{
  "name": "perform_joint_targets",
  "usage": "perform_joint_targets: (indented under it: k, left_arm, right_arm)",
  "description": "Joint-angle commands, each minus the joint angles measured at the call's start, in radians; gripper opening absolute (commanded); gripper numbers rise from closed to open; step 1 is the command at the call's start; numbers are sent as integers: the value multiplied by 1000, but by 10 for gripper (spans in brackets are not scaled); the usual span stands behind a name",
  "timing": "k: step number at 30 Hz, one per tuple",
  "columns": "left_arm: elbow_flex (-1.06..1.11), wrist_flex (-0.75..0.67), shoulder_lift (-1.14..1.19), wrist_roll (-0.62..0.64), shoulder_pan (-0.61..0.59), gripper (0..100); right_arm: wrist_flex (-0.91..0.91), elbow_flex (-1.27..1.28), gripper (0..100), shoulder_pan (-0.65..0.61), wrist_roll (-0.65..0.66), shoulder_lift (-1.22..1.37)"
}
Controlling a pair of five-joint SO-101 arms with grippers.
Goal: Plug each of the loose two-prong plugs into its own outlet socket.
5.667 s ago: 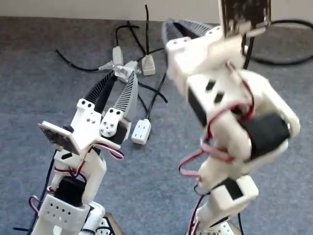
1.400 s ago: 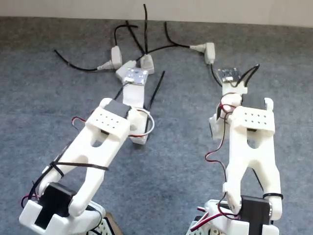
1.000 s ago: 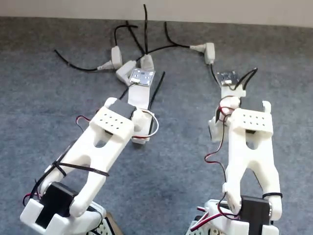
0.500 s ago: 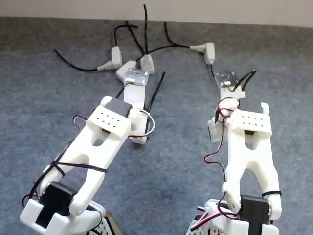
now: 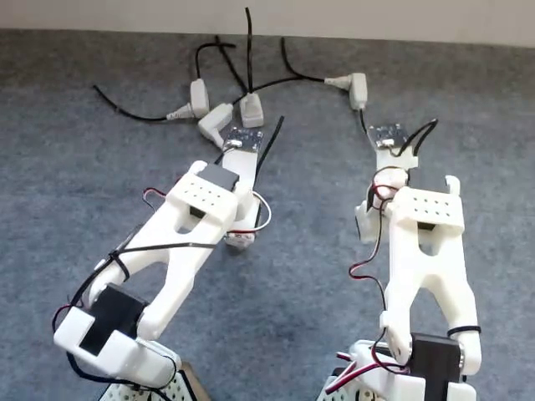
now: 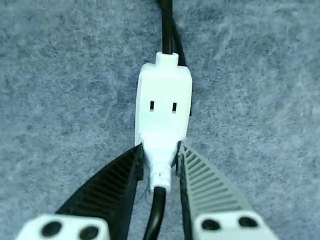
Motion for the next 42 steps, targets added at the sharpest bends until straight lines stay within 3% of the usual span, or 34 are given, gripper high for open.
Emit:
perform_joint_targets:
  k: [1,9,13,22,30,36,42]
  left_arm:
    - [-31,-5,24,-6,15,8]
    - [-81,-15,180,-6,-5,12]
    - [-202,130,245,-8,-4,65]
    - [-180,158,44,-12,-4,85]
    - [-84,152,-191,-12,-12,191]
    - [-76,152,-174,-11,-12,194]
    - [-90,92,-5,-3,-54,245]
  right_arm:
    - [-5,-4,8,7,6,-39]
    - [-4,-4,8,7,6,-39]
    - [-4,-4,8,10,6,-39]
    - [-4,-2,8,7,6,-39]
    - [-4,-2,8,7,6,-35]
    - [-4,-2,8,7,6,-33]
    - [-10,28,8,5,6,-39]
